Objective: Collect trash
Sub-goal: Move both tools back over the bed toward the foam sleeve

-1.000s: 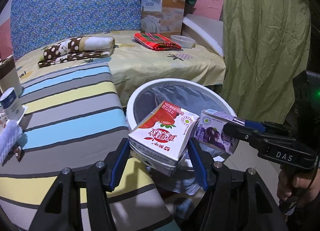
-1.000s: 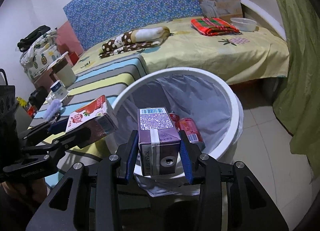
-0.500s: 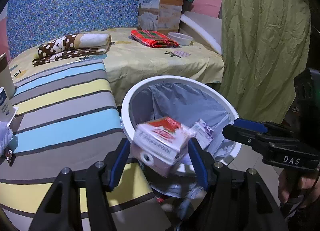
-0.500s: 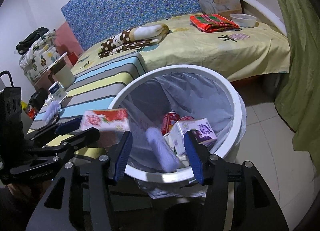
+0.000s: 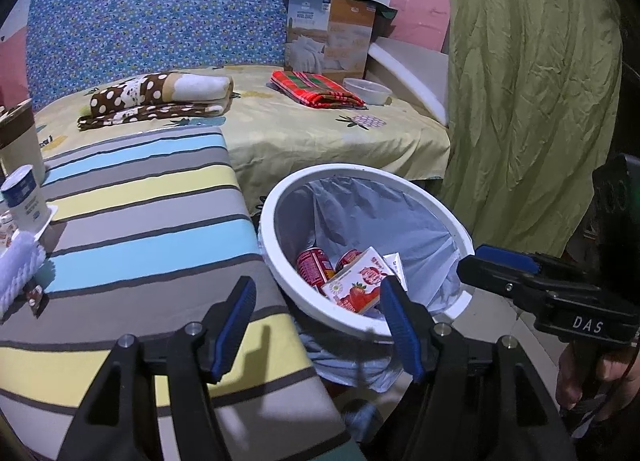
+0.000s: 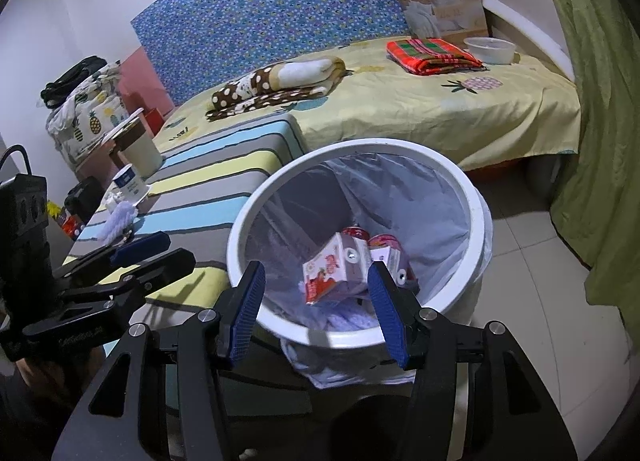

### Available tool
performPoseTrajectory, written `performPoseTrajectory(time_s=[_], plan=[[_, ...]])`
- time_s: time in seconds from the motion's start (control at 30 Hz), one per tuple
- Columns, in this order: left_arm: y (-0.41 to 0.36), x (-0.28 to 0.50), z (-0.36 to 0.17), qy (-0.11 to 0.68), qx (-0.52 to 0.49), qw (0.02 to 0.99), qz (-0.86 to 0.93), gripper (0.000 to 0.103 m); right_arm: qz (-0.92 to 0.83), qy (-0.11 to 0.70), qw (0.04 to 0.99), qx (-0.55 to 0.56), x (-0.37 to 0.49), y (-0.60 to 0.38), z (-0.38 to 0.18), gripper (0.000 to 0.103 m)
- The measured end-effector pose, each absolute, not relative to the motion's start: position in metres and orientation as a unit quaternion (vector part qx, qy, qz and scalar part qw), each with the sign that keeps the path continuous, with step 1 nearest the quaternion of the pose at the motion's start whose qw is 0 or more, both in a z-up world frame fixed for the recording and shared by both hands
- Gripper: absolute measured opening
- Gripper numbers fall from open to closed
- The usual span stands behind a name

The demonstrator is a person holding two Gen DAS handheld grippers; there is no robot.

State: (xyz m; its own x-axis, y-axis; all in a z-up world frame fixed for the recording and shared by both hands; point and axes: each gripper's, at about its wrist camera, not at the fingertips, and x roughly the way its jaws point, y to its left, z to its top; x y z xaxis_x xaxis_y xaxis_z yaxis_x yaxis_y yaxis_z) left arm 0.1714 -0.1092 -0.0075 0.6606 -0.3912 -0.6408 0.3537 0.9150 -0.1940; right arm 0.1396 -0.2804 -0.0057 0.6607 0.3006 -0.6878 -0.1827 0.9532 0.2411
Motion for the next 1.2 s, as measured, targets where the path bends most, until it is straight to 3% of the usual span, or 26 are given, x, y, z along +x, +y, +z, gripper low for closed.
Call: performPoseTrajectory(time_s=[1.2], plan=[[-0.012,0.103,0.004,0.33,-0.051,0.939,-0.083,0.066,0.243,0.372,0.895,0.024,0.117,-0.195,0.01,0.055]])
